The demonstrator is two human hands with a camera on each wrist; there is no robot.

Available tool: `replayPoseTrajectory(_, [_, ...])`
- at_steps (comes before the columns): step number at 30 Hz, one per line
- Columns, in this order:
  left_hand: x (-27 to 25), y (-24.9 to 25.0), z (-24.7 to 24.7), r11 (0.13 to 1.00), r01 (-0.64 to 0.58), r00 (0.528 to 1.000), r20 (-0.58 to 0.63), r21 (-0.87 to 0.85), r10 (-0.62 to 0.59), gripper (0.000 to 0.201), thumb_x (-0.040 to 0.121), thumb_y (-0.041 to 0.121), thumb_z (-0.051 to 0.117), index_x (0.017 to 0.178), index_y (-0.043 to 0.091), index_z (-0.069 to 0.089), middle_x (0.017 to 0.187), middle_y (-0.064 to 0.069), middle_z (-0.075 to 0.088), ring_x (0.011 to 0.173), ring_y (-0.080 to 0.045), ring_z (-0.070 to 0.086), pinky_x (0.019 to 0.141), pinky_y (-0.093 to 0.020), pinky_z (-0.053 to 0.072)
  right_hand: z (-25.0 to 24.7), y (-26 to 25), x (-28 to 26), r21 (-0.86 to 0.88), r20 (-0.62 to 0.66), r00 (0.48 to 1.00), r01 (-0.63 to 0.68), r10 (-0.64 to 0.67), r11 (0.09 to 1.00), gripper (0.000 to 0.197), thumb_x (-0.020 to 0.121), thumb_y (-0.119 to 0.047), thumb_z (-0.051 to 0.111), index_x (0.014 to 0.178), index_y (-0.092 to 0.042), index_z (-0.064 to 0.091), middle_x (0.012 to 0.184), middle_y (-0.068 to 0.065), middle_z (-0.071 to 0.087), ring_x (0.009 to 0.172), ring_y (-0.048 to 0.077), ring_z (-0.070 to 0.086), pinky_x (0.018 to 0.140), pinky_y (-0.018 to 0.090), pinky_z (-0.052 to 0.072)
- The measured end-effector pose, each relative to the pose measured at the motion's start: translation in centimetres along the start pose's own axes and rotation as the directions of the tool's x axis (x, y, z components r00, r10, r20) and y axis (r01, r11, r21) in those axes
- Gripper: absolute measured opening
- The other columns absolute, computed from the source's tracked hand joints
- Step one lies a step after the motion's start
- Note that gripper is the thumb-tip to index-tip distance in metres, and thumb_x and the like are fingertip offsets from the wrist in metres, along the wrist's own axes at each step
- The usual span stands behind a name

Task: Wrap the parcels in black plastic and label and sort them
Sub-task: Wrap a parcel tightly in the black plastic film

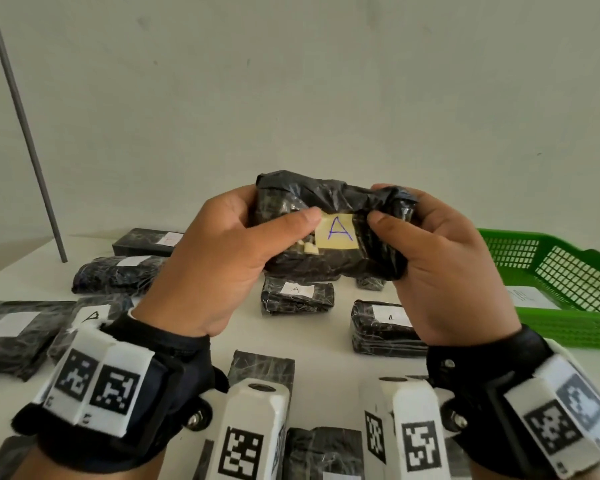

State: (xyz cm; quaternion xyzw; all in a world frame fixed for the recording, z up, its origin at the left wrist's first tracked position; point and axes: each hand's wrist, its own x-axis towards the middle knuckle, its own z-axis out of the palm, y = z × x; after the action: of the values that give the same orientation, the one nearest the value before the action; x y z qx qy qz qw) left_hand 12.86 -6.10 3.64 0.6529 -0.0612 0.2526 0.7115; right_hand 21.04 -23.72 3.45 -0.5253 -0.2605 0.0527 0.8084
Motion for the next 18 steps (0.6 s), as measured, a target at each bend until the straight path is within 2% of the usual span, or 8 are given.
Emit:
replayPoseTrajectory(3, [0.3, -0.4, -0.5, 0.998, -0.050, 0.994, -0.100, 0.024, 0.052, 0.013, 0.085, 0.010, 0.074, 0.096, 0.015, 0.077, 0.091, -0.009, 0.080, 0.086, -0.023, 0.078, 0.069, -0.027, 0.061, 0.2, 0.1, -0.1, 0.025, 0.057, 0.998, -0.030, 0.028, 0.999, 0.041, 0.085, -0.005, 0.072, 0.125, -0.005, 0.064, 0.104, 0.013, 0.078, 0.095, 0.028, 0.078, 0.084, 0.042, 0.064])
replayPoseTrajectory(6, [0.5, -0.8, -0.4, 0.999, -0.037, 0.990, -0.132, 0.006, 0.038, 0.013, 0.084, 0.011, 0.076, 0.096, 0.015, 0.077, 0.098, -0.018, 0.078, 0.088, -0.027, 0.078, 0.069, -0.029, 0.061, 0.4, 0.7, 0.0, -0.087, 0.032, 0.999, 0.028, -0.026, 0.996, 0.026, 0.094, 0.005, 0.066, 0.119, -0.002, 0.069, 0.104, 0.014, 0.080, 0.095, 0.028, 0.078, 0.081, 0.038, 0.064])
replayPoseTrajectory(9, [0.5, -1.0, 0.0, 0.999, 0.038, 0.997, -0.065, -0.036, -0.040, 0.034, 0.072, 0.020, 0.076, 0.104, 0.010, 0.073, 0.095, -0.011, 0.080, 0.088, -0.020, 0.079, 0.068, -0.023, 0.060, 0.1, 1.5, 0.4, -0.152, -0.053, 0.997, 0.040, -0.049, 0.988, 0.021, 0.097, 0.007, 0.063, 0.114, -0.003, 0.070, 0.098, 0.011, 0.081, 0.088, 0.025, 0.079, 0.073, 0.034, 0.064])
replayPoseTrajectory(11, [0.7, -1.3, -0.2, 0.999, 0.041, 0.996, -0.077, -0.024, -0.043, 0.033, 0.074, 0.016, 0.076, 0.106, 0.010, 0.072, 0.095, -0.007, 0.081, 0.088, -0.019, 0.079, 0.069, -0.023, 0.060, -0.1, 1.6, 0.5, -0.145, -0.052, 0.998, 0.013, -0.021, 0.989, 0.020, 0.098, 0.003, 0.065, 0.118, -0.002, 0.068, 0.101, 0.013, 0.080, 0.091, 0.026, 0.079, 0.078, 0.035, 0.064])
replayPoseTrajectory(14, [1.0, -1.9, -0.9, 1.000, 0.028, 0.991, -0.134, -0.006, -0.028, 0.019, 0.086, 0.002, 0.072, 0.101, 0.014, 0.074, 0.093, -0.006, 0.080, 0.087, -0.021, 0.078, 0.069, -0.025, 0.060, -0.2, 1.7, 0.5, -0.210, -0.041, 0.999, 0.018, -0.028, 0.978, 0.024, 0.099, -0.003, 0.067, 0.123, -0.004, 0.068, 0.105, 0.011, 0.080, 0.097, 0.023, 0.078, 0.088, 0.038, 0.064])
replayPoseTrajectory(16, [1.0, -2.1, -0.9, 0.998, 0.052, 0.993, -0.111, 0.025, -0.049, 0.018, 0.088, 0.007, 0.073, 0.104, 0.014, 0.073, 0.098, -0.006, 0.081, 0.093, -0.022, 0.078, 0.074, -0.028, 0.061, -0.1, 2.1, 0.6, -0.309, -0.071, 0.995, 0.050, -0.076, 0.950, 0.021, 0.099, -0.002, 0.067, 0.119, -0.006, 0.071, 0.104, 0.008, 0.080, 0.097, 0.022, 0.078, 0.088, 0.039, 0.064])
replayPoseTrajectory(18, [0.8, -2.2, -0.7, 0.996, 0.068, 0.995, -0.082, 0.054, -0.064, 0.028, 0.083, 0.017, 0.076, 0.111, 0.013, 0.073, 0.104, -0.008, 0.080, 0.100, -0.025, 0.077, 0.084, -0.036, 0.061, -0.1, 2.4, 0.8, -0.356, -0.104, 0.990, 0.053, -0.096, 0.933, 0.019, 0.099, -0.001, 0.067, 0.114, -0.008, 0.073, 0.103, 0.008, 0.081, 0.097, 0.024, 0.078, 0.088, 0.044, 0.064])
